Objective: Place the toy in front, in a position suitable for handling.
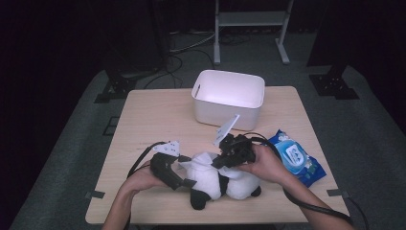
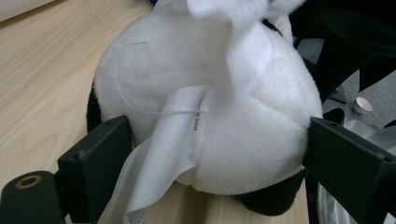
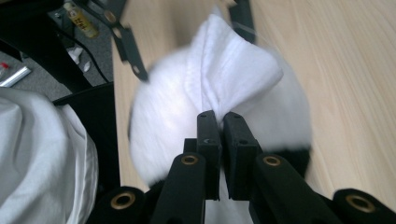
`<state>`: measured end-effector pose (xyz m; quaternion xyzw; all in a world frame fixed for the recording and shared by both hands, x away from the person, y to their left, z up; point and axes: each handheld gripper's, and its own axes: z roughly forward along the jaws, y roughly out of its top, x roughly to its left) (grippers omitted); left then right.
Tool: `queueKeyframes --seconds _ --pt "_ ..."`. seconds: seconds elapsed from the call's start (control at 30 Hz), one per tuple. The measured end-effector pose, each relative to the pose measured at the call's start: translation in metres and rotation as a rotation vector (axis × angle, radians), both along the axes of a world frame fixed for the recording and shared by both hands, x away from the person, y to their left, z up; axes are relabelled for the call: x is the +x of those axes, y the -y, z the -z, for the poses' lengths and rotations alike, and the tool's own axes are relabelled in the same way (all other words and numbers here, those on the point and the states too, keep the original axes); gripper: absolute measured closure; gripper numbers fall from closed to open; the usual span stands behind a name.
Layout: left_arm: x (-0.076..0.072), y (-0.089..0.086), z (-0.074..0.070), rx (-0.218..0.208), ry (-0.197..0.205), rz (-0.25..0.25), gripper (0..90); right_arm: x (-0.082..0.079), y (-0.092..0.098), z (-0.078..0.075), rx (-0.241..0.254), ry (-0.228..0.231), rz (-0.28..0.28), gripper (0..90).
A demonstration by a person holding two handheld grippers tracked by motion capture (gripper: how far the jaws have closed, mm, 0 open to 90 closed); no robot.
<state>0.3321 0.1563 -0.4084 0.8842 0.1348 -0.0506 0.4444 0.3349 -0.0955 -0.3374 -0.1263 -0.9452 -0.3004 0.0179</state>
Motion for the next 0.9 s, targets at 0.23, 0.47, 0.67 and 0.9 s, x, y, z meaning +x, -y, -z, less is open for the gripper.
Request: queueKeyframes --seconds 0.23,0.47,0.67,0.9 --pt "0.0 0.0 0.0 -0.004 -0.001 0.0 8.6 0.007 0.044 0.007 -0.011 -0.013 0.115 85.4" --pt "0.0 -0.001 -0.002 -0.004 -0.002 0.0 8.6 0.019 0.093 0.019 0.038 -0.066 0.243 85.2" --pt "-0.002 -0.001 -0.008 -0.02 0.007 -0.004 8.5 0.009 0.085 0.027 0.069 -0.066 0.199 85.1" --pt "-0.003 0.001 -0.011 -0.033 -0.002 -0.006 7.5 -0.008 0.081 0.031 0.082 -0.073 0.158 85.1"
